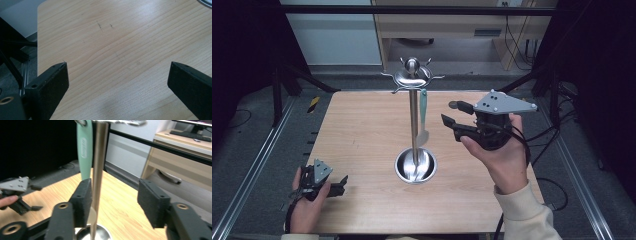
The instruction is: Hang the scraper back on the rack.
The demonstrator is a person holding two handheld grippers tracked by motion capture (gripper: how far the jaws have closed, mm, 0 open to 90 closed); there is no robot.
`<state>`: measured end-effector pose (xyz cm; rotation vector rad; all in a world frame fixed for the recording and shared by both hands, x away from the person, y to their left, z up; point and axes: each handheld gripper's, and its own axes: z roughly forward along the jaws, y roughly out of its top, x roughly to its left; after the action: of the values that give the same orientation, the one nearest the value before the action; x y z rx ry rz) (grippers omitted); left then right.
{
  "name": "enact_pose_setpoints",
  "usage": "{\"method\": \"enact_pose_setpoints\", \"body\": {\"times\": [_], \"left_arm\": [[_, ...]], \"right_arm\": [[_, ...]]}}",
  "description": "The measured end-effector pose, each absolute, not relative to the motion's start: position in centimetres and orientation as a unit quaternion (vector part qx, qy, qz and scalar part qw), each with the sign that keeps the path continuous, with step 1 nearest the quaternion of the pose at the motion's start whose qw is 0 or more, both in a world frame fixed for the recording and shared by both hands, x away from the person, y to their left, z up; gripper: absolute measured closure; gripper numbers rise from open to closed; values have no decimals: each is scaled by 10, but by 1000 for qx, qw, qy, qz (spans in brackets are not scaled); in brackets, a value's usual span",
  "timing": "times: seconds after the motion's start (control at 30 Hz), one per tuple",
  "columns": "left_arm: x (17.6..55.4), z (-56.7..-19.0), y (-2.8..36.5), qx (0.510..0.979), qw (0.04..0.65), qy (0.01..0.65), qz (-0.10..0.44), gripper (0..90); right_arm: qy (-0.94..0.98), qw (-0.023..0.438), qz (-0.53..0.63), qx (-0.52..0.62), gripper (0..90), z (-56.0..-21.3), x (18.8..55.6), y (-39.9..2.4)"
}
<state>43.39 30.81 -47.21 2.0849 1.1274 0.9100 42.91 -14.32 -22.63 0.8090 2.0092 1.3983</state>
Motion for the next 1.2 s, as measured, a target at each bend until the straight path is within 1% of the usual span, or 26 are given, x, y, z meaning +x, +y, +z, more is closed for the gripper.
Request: {"method": "enact_pose_setpoints", "body": {"times": [0.13,0.23,0.27,0.3,0.47,0.7,0.97,1.2], "left_arm": [[434,-472,307,786,295,422,341,32],[434,-472,307,787,295,421,341,32],[434,-472,307,787,294,421,342,32],[434,-472,307,787,294,422,342,32],[434,-473,308,785,296,424,342,32],[434,-472,308,784,297,424,342,32],[434,-471,305,784,300,424,340,32],[433,-471,308,780,302,427,343,32]], "right_arm": [[748,285,512,312,344,-232,427,-152],[747,287,506,323,309,-237,427,-159],[745,287,505,329,276,-240,428,-163],[745,287,505,329,276,-240,428,-163],[736,298,503,341,210,-247,430,-173],[731,308,498,351,149,-259,433,-184],[727,312,501,350,100,-268,433,-191],[728,309,502,350,78,-286,434,-197]]}}
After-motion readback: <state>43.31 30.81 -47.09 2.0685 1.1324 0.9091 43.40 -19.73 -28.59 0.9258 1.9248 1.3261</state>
